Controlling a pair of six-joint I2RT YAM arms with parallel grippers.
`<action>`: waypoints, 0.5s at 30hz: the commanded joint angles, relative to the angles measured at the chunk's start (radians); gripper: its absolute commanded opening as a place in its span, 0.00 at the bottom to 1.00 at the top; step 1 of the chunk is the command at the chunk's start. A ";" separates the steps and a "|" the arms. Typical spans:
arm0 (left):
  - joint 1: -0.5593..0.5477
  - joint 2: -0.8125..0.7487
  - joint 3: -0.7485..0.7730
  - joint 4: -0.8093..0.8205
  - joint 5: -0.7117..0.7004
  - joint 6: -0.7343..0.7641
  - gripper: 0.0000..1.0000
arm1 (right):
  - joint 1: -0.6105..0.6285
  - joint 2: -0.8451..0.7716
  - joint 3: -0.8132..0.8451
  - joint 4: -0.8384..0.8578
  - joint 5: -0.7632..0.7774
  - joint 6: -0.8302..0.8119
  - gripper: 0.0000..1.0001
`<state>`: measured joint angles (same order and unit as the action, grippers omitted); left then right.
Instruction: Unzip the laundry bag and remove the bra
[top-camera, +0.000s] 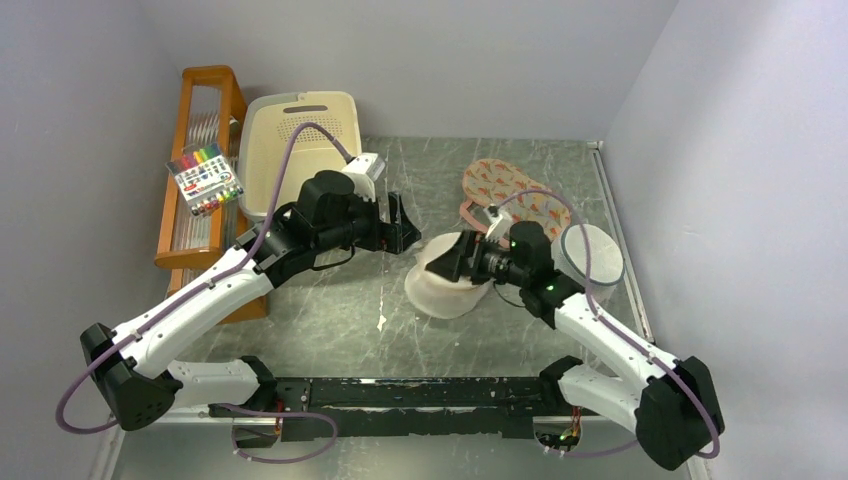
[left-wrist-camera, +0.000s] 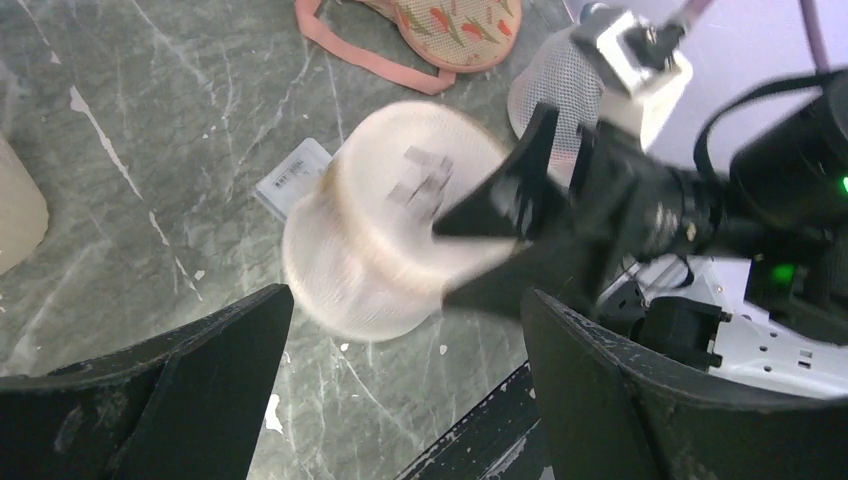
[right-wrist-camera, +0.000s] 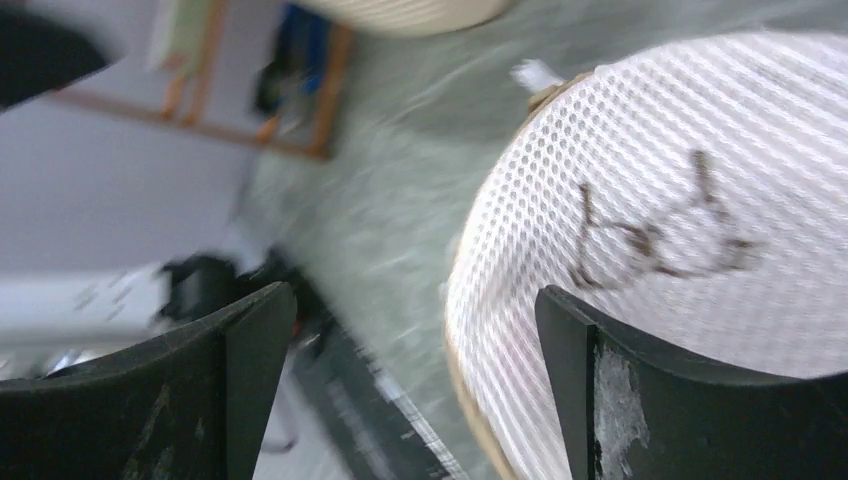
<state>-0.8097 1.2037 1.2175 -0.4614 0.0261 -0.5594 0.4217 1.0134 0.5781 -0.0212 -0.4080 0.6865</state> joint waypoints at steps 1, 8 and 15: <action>-0.010 0.000 0.012 -0.017 -0.070 -0.023 0.96 | 0.118 -0.007 -0.043 0.392 -0.198 0.256 0.92; -0.014 0.042 0.010 -0.007 -0.044 -0.065 0.96 | 0.111 -0.082 0.159 -0.065 0.076 -0.069 0.98; -0.049 0.092 -0.007 -0.025 -0.076 -0.115 0.96 | 0.107 -0.050 0.205 -0.275 0.287 -0.205 0.97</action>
<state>-0.8333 1.2823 1.2175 -0.4660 -0.0189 -0.6289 0.5335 0.9489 0.7868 -0.1196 -0.2710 0.5945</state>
